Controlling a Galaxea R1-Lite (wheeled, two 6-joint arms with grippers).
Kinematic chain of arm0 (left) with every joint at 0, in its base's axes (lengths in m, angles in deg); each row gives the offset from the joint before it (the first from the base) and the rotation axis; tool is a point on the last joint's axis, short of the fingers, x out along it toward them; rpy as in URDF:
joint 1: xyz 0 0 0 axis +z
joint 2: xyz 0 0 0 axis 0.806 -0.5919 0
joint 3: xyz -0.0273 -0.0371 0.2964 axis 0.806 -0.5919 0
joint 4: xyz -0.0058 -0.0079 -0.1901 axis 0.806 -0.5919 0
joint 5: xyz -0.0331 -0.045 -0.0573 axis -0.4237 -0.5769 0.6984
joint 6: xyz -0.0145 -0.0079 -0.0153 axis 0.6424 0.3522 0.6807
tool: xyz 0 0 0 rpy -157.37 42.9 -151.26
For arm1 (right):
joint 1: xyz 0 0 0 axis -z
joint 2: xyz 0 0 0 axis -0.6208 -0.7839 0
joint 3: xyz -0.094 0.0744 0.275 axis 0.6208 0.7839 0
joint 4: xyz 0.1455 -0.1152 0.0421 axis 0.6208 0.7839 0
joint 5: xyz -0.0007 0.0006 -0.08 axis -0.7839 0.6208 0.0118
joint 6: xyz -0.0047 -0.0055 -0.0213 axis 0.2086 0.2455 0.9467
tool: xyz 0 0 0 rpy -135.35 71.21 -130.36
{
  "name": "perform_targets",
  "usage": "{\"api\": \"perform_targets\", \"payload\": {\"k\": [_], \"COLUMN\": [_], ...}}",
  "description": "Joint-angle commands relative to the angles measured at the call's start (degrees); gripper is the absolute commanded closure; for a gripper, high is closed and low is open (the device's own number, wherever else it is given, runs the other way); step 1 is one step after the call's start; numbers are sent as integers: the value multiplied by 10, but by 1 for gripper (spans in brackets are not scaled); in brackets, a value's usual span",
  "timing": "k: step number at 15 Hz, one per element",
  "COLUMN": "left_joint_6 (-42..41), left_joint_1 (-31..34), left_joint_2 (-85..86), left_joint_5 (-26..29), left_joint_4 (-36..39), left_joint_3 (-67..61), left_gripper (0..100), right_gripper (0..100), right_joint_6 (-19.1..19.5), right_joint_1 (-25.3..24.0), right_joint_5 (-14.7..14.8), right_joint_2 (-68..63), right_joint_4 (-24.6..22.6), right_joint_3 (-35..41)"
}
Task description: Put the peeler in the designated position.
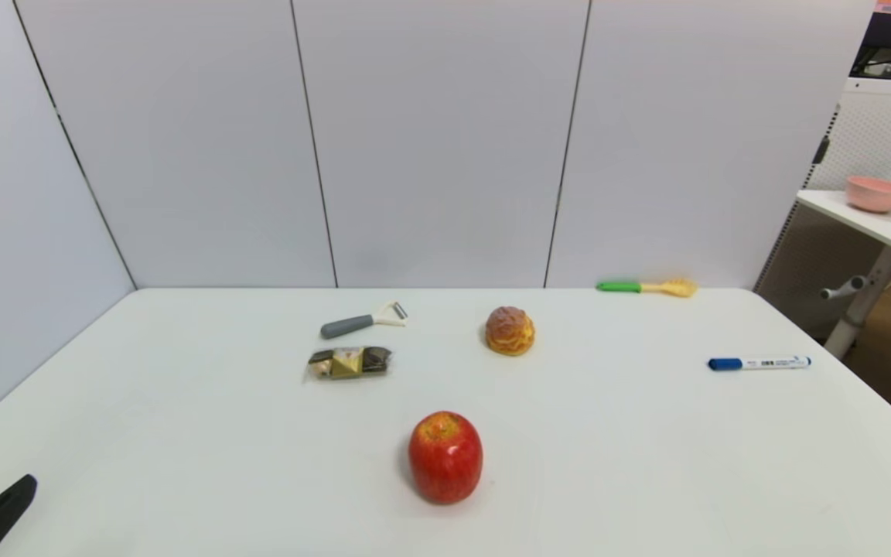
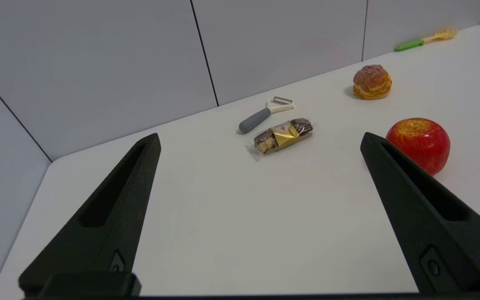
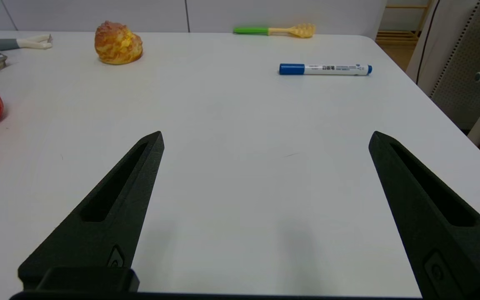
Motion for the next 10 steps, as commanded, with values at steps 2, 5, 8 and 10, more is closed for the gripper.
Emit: {"api": "perform_targets", "payload": {"k": [2, 5, 8, 10], "left_joint_6": [6, 25, 42, 45], "left_joint_1": [45, 56, 57, 57], "left_joint_2": [139, 207, 253, 264], "left_joint_5": [-22, -46, -77, -114], "left_joint_4": [4, 3, -27, -89], "left_joint_3": [-89, -170, -191, -191], "left_gripper": [0, 0, 0, 0], "right_gripper": [0, 0, 0, 0], "right_joint_6": [0, 0, 0, -1], "right_joint_1": [0, -1, 0, -1], "right_joint_5": [0, 0, 0, 0], "right_joint_2": [-1, -1, -1, -1], "right_joint_4": [0, 0, 0, 0], "right_joint_3": [1, 1, 1, 1]}}
